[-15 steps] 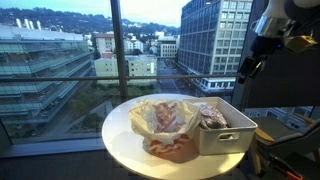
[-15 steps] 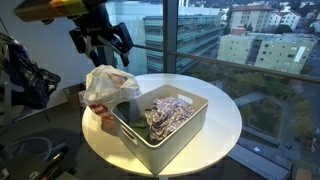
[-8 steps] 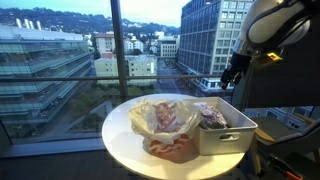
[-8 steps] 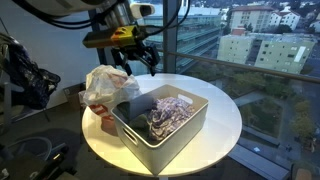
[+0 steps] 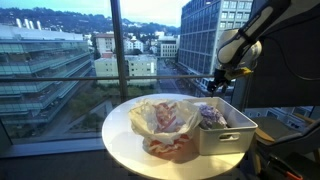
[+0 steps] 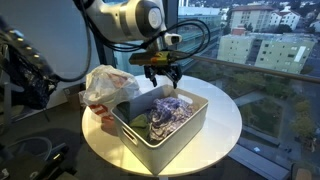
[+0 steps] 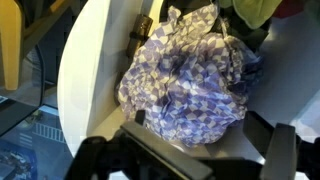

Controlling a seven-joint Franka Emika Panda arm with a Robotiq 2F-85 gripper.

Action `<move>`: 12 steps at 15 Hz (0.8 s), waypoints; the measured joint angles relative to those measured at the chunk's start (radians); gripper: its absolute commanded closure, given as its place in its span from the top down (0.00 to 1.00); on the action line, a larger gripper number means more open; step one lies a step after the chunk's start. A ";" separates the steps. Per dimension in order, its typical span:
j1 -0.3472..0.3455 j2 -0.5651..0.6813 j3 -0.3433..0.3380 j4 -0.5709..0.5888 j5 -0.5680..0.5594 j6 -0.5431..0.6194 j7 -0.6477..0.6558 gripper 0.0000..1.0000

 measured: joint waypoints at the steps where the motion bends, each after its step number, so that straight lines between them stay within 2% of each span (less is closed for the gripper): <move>1: 0.001 0.060 -0.006 0.047 0.006 0.000 0.008 1.00; 7: 0.002 0.338 -0.019 0.274 0.127 0.012 0.014 1.00; 12: 0.006 0.470 -0.020 0.366 0.174 0.012 0.026 1.00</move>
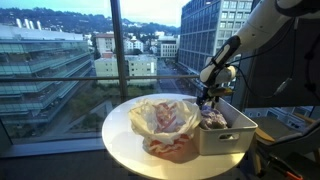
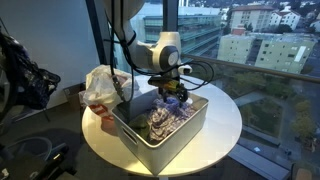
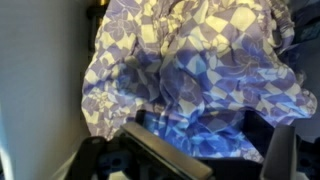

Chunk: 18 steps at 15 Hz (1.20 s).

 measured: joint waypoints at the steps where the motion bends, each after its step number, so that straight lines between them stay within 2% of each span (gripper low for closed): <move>1: 0.001 0.024 -0.002 0.012 0.000 0.000 0.003 1.00; 3: 0.006 0.067 -0.007 0.032 0.000 -0.001 0.006 1.00; 4: 0.010 0.089 -0.011 0.042 0.000 -0.002 0.007 0.75; 5: 0.016 0.108 -0.017 0.051 0.000 -0.002 0.009 0.74; 6: 0.022 0.125 -0.021 0.060 0.000 -0.002 0.009 0.67; 10: 0.041 0.151 -0.034 0.093 0.000 -0.028 0.019 0.33; 14: 0.059 0.150 -0.049 0.128 0.000 -0.123 0.039 0.01; 18: 0.073 0.120 -0.056 0.156 -0.002 -0.253 0.058 0.02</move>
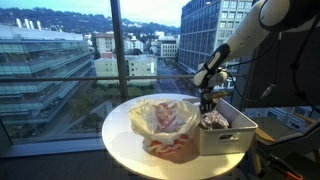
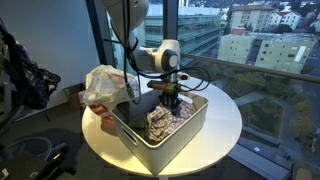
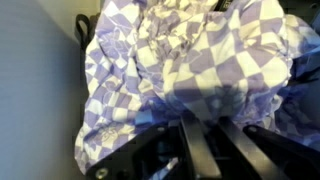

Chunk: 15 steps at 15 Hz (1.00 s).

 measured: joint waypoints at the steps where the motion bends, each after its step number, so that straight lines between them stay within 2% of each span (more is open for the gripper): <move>1: 0.004 -0.021 -0.002 0.001 -0.003 -0.040 0.005 0.01; 4: 0.025 -0.125 -0.012 -0.001 -0.015 -0.234 0.055 0.02; 7: 0.053 -0.258 -0.013 -0.029 -0.053 -0.353 0.108 0.02; 12: 0.106 -0.504 0.005 -0.125 -0.168 -0.372 0.210 0.02; 15: 0.120 -0.660 0.039 -0.180 -0.249 -0.357 0.289 0.02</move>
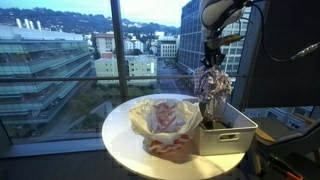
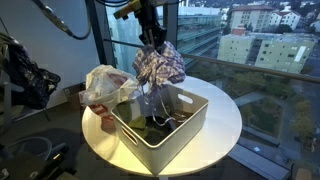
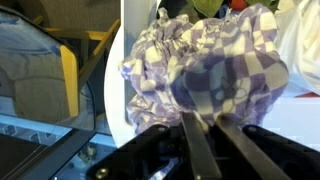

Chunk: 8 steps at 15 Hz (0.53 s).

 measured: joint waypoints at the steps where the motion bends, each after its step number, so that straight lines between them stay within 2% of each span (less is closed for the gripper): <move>1: 0.000 -0.052 0.016 -0.015 -0.021 0.003 0.023 0.02; 8: -0.006 -0.367 0.154 -0.056 -0.102 0.010 0.130 0.02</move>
